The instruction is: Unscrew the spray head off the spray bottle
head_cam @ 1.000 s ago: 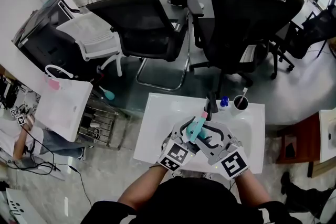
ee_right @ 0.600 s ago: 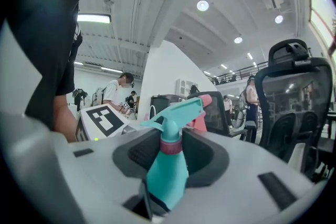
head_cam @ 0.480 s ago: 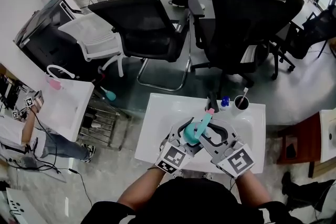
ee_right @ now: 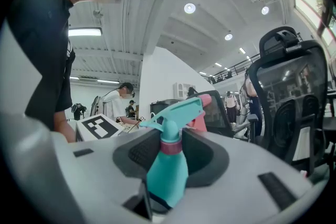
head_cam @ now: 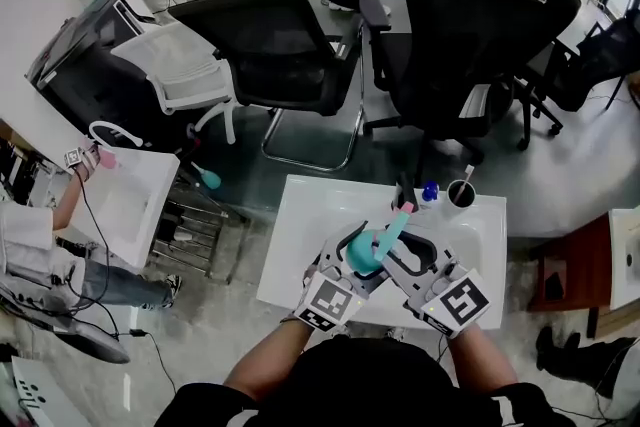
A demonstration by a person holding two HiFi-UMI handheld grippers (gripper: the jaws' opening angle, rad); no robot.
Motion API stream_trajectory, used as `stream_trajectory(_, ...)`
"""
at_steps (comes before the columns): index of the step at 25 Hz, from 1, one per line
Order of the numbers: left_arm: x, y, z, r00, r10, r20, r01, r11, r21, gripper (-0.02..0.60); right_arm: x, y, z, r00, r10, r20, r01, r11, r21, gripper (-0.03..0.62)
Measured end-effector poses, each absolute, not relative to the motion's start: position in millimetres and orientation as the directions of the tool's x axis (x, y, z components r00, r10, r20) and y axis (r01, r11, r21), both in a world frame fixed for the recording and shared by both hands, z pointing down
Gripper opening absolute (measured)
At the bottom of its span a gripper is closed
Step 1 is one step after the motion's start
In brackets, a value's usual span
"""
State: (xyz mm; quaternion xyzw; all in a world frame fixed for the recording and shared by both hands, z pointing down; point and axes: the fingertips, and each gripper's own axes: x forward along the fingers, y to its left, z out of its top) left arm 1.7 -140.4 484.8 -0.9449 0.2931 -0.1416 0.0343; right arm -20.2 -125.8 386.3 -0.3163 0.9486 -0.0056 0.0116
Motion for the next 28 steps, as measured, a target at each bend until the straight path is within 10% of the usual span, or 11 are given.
stream_trajectory(22,22.6,-61.1,440.7,0.982,-0.064,0.178,-0.049,-0.995,-0.087,0.405,-12.8,-55.7,349.4,-0.984,0.079,-0.161,0.08,0.997,0.0,0.135)
stream_trajectory(28,18.8,-87.4,455.9,0.955,-0.189,0.23,-0.185,-0.982,-0.039,0.405,-17.8,-76.1,355.1,-0.985,-0.051,-0.166,-0.052,0.999,0.004,0.14)
